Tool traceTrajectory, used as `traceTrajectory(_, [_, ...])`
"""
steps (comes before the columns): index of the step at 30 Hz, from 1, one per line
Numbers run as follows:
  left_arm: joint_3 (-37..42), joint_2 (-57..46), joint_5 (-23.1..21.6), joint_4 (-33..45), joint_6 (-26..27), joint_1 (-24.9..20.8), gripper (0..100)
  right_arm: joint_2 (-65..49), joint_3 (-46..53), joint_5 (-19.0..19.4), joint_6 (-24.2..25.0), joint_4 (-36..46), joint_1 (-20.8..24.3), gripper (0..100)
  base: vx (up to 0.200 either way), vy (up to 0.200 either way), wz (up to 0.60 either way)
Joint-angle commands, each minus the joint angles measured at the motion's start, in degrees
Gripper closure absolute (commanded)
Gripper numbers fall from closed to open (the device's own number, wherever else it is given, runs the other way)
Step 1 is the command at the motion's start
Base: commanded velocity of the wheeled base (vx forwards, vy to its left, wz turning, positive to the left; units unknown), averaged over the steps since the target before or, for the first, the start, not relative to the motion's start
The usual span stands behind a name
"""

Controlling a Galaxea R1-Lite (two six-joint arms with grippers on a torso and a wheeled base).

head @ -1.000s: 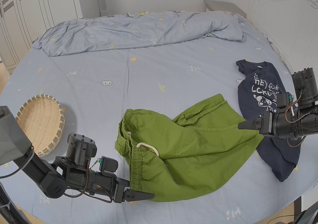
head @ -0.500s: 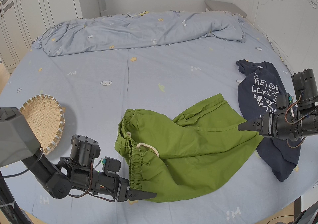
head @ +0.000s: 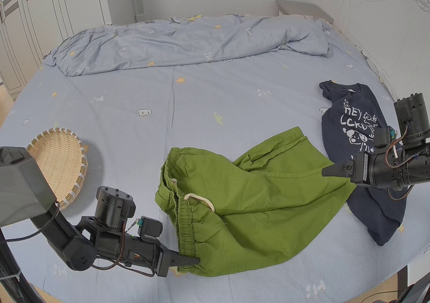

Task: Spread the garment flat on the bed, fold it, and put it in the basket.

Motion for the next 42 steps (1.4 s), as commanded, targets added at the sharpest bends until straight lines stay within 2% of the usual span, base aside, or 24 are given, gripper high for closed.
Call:
traceTrajectory(1, [0.12,-0.79,0.08,-0.03,-0.01,0.26,100,0.23,0.01,-0.09,-0.01,0.02,-0.05,0,0.000,0.000,0.00])
traceTrajectory(4, [1.08,-3.60,-0.36,0.67,-1.24,1.93,100,0.23,-0.08,0.00,-0.01,0.02,-0.05,0,0.000,0.000,0.00])
traceTrajectory(6, [1.17,-7.03,-0.36,2.61,-6.34,2.46,100,0.40,-0.43,0.17,0.07,0.20,0.04,0,0.000,0.000,0.00])
traceTrajectory(7, [1.17,-7.03,-0.36,2.61,-6.34,2.46,100,0.40,-0.43,0.17,0.07,0.20,0.04,0,0.000,0.000,0.00])
traceTrajectory(8, [0.99,-11.60,-0.27,6.74,-12.76,4.04,100,0.49,-0.51,0.17,0.07,0.46,-0.05,0,0.000,0.000,0.00])
traceTrajectory(9, [0.99,-11.60,-0.27,6.74,-12.76,4.04,100,0.49,-0.51,0.17,0.07,0.46,-0.05,0,0.000,0.000,0.00])
traceTrajectory(10, [0.99,-14.50,-0.36,10.87,-14.34,6.59,100,0.58,-0.51,0.17,0.07,0.55,-0.23,0,0.000,0.000,0.00])
traceTrajectory(11, [0.91,-16.44,-0.27,15.26,-14.16,9.49,100,1.02,-0.43,0.35,0.07,0.72,-0.58,0,0.000,0.000,0.00])
traceTrajectory(12, [0.91,-16.61,-0.27,15.70,-14.16,9.76,100,1.10,-0.43,0.35,0.07,0.72,-0.58,0,0.000,0.000,0.00])
traceTrajectory(14, [0.91,-18.02,-0.27,22.12,-13.90,14.15,100,2.51,-0.34,2.11,0.43,2.31,-0.84,0,0.000,0.000,0.00])
traceTrajectory(18, [1.43,-17.49,-0.18,26.25,-12.23,19.69,100,3.13,-0.43,5.18,0.43,5.91,-3.83,0,0.000,0.000,0.00])
traceTrajectory(20, [2.40,-17.14,-0.18,27.48,-8.72,23.29,100,3.92,-0.43,8.08,0.34,7.49,-6.20,0,0.000,0.000,0.00])
traceTrajectory(21, [2.49,-17.14,-0.18,27.48,-8.54,23.47,100,4.09,-0.43,8.43,0.34,7.67,-6.56,0,0.000,0.000,0.00])
traceTrajectory(22, [3.28,-17.14,-0.27,27.57,-5.90,25.49,100,4.88,-0.51,10.54,0.25,8.72,-8.58,0,0.000,0.000,0.00])
traceTrajectory(24, [3.81,-17.23,-0.27,27.66,-3.88,27.16,100,6.55,-0.43,13.53,0.16,9.51,-11.39,0,0.000,0.000,0.00])
traceTrajectory(26, [4.07,-17.23,-0.27,27.66,-3.71,27.77,100,7.87,0.01,16.34,0.07,9.60,-13.59,0,0.000,0.000,0.00])
traceTrajectory(28, [4.07,-17.14,-0.09,27.66,-3.53,28.74,100,10.33,1.51,20.83,-0.72,9.51,-16.75,0,0.000,0.000,0.00])
traceTrajectory(31, [3.46,-16.17,-0.09,27.48,-3.27,30.94,100,12.27,4.06,25.22,-5.55,9.16,-19.39,0,0.000,0.000,0.00])
traceTrajectory(33, [2.66,-15.38,-0.09,27.48,-3.27,31.47,100,14.11,5.81,28.47,-11.35,9.16,-20.97,0,0.000,0.000,0.00])
traceTrajectory(34, [2.66,-15.38,-0.09,27.48,-3.27,31.47,100,14.11,5.81,28.47,-11.35,9.16,-20.97,0,0.000,0.000,0.00])
traceTrajectory(35, [2.31,-15.12,-0.09,27.48,-3.27,31.55,100,16.05,6.96,31.46,-15.48,9.07,-22.11,0,0.000,0.000,0.00])
traceTrajectory(37, [2.14,-14.94,-0.09,27.48,-3.27,31.55,100,16.66,7.22,32.34,-16.54,9.07,-22.38,0,0.000,0.000,0.00])
traceTrajectory(38, [1.96,-14.85,-0.09,27.48,-3.27,31.47,100,19.91,8.54,35.50,-22.34,8.81,-23.78,0,0.000,0.000,0.00])
traceTrajectory(42, [1.87,-14.68,-0.09,27.39,-3.27,31.47,100,22.37,10.30,35.77,-23.04,4.15,-23.61,0,0.000,0.000,0.00])
